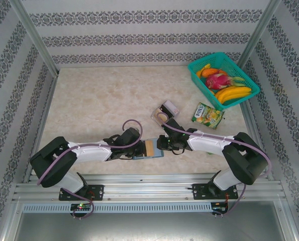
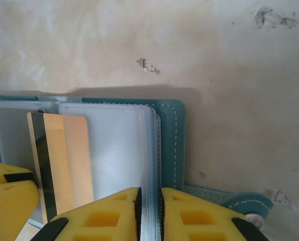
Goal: Put the credit cards into the card holder
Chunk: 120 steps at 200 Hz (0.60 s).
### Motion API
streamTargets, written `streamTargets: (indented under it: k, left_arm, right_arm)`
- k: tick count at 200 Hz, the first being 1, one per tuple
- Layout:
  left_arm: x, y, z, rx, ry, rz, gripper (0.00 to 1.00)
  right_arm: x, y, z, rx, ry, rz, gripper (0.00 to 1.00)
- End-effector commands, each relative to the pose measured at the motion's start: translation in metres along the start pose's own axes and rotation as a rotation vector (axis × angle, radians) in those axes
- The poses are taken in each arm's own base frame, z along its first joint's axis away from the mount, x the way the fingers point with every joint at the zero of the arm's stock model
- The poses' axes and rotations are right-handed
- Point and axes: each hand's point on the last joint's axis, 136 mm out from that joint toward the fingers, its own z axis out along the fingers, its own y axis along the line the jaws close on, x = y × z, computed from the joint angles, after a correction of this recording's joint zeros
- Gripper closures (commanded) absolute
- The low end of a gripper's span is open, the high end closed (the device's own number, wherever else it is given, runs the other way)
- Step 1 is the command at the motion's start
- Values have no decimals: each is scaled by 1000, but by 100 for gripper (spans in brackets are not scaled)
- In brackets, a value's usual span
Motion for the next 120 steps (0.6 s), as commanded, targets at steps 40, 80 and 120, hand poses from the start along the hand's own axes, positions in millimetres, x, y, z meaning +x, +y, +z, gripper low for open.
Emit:
streamTargets:
  k: [40,80,120]
  left_arm:
    - [1,-5,7,-7,22,21,77]
    - [-3,-22,12,49,29,28,77]
    - [-1,-30,18,84,47,15,77]
  right_arm:
    - [9,-15,8,46,29,26,79]
    - [8,-12,8,26,23,32,79]
    - [8,-12,7,21,19,39,79]
